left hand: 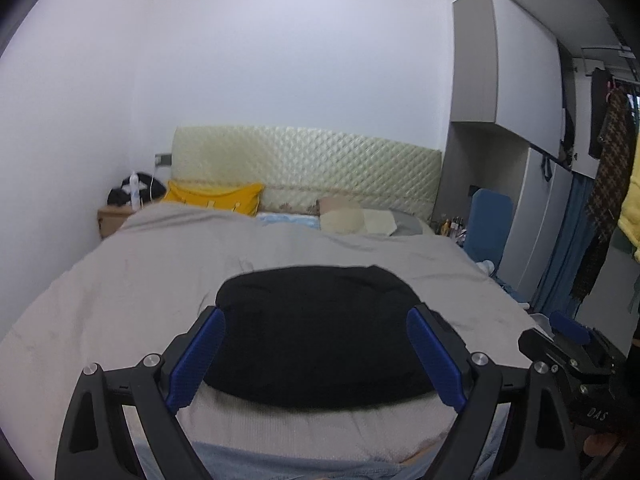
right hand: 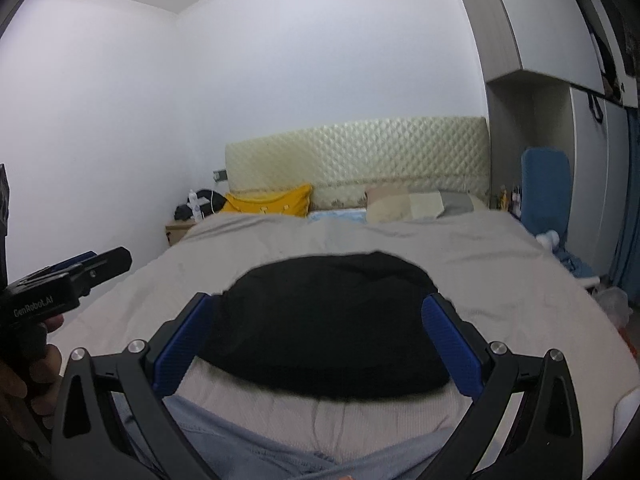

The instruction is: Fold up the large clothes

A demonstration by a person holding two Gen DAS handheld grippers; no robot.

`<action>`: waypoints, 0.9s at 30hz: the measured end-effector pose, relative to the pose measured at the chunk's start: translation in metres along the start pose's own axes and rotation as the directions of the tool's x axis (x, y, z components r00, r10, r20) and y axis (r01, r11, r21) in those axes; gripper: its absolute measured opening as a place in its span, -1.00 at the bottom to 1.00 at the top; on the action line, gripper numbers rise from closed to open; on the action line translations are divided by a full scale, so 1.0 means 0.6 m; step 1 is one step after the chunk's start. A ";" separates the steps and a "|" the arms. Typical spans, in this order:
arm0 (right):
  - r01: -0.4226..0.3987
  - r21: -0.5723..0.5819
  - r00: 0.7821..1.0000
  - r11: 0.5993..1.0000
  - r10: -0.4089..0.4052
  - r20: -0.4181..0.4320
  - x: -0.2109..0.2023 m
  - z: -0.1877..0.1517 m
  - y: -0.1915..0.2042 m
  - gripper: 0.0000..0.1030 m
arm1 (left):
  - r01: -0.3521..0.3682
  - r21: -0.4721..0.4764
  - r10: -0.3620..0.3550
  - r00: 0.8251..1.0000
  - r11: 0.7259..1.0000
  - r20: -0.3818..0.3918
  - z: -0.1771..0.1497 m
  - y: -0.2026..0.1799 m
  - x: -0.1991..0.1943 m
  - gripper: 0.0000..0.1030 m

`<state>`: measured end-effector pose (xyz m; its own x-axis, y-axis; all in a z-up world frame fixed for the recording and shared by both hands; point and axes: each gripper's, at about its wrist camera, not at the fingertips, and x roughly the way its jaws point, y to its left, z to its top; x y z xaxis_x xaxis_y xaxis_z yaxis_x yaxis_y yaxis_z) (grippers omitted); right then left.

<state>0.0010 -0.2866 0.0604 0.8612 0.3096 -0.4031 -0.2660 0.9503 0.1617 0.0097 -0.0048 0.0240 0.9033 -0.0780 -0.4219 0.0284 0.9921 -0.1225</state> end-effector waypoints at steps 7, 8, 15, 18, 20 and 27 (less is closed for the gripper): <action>0.032 0.028 0.996 0.999 -0.030 -0.080 0.037 -0.039 -0.009 1.00 | -0.072 -0.020 0.070 0.993 0.997 -0.096 -0.042 0.028 0.061 0.79; 0.035 0.027 0.996 0.999 -0.033 -0.082 0.038 -0.042 -0.007 1.00 | -0.091 -0.023 0.088 0.991 0.996 -0.104 -0.046 0.032 0.067 0.79; 0.062 0.004 0.994 0.998 -0.061 -0.085 0.044 -0.044 0.001 1.00 | -0.126 -0.010 0.123 0.981 0.992 -0.147 -0.061 0.042 0.089 0.79; 0.074 -0.001 0.993 0.997 -0.074 -0.095 0.051 -0.050 -0.001 1.00 | -0.126 -0.009 0.123 0.981 0.992 -0.148 -0.063 0.040 0.090 0.79; 0.100 -0.021 0.990 0.995 -0.102 -0.094 0.055 -0.056 0.001 1.00 | -0.129 -0.006 0.127 0.981 0.992 -0.145 -0.063 0.038 0.090 0.79; 0.101 -0.015 0.987 0.995 -0.102 -0.120 0.072 -0.066 -0.001 1.00 | -0.127 0.008 0.127 0.982 0.992 -0.141 -0.064 0.034 0.087 0.79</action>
<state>0.0209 -0.2726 0.0072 0.8254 0.2127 -0.5229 -0.1843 0.9771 0.1066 0.0410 0.0078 -0.0353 0.8301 0.0357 -0.5565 -0.0834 0.9947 -0.0606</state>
